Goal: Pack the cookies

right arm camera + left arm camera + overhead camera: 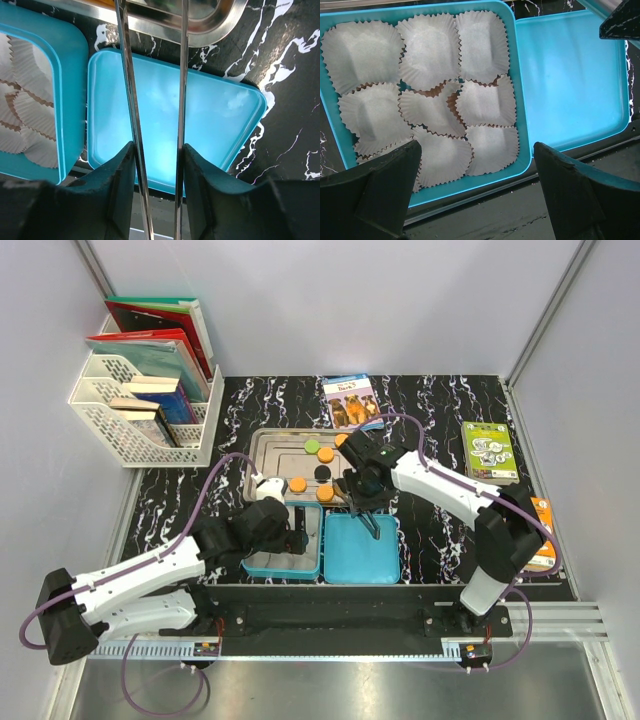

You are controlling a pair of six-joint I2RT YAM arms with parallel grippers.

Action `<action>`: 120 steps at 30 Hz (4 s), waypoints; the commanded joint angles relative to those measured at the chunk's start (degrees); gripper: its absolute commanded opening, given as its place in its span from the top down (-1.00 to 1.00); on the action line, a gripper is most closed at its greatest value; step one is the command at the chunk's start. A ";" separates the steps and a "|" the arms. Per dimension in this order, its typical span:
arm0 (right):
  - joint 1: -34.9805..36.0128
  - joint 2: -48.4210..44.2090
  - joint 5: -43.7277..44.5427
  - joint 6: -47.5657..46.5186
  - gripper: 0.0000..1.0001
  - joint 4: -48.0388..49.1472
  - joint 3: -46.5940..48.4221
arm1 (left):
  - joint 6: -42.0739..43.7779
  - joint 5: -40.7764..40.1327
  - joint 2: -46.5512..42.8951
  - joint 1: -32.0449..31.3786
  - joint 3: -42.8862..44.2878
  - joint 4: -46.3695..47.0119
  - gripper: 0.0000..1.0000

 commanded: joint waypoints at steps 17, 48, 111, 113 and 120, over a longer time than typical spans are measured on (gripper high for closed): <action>0.21 -8.30 7.84 0.28 0.68 -6.62 8.06 | 0.15 -0.28 -0.20 0.13 2.60 2.61 -0.98; 15.33 -12.26 -4.46 3.89 1.00 -0.58 9.67 | -0.20 -13.81 -10.66 17.44 9.11 -10.49 -0.98; 17.09 -5.85 -1.12 1.51 -0.04 -0.04 11.07 | -0.81 -9.33 -10.31 17.44 5.68 -8.90 -0.97; 17.09 -5.94 -1.12 1.69 -0.07 -0.04 10.98 | -0.73 -9.24 -10.39 17.53 5.42 -8.90 -0.98; 17.00 -6.99 1.24 1.87 -0.01 -0.30 10.98 | -0.73 -9.07 -10.48 17.53 5.24 -8.82 -0.98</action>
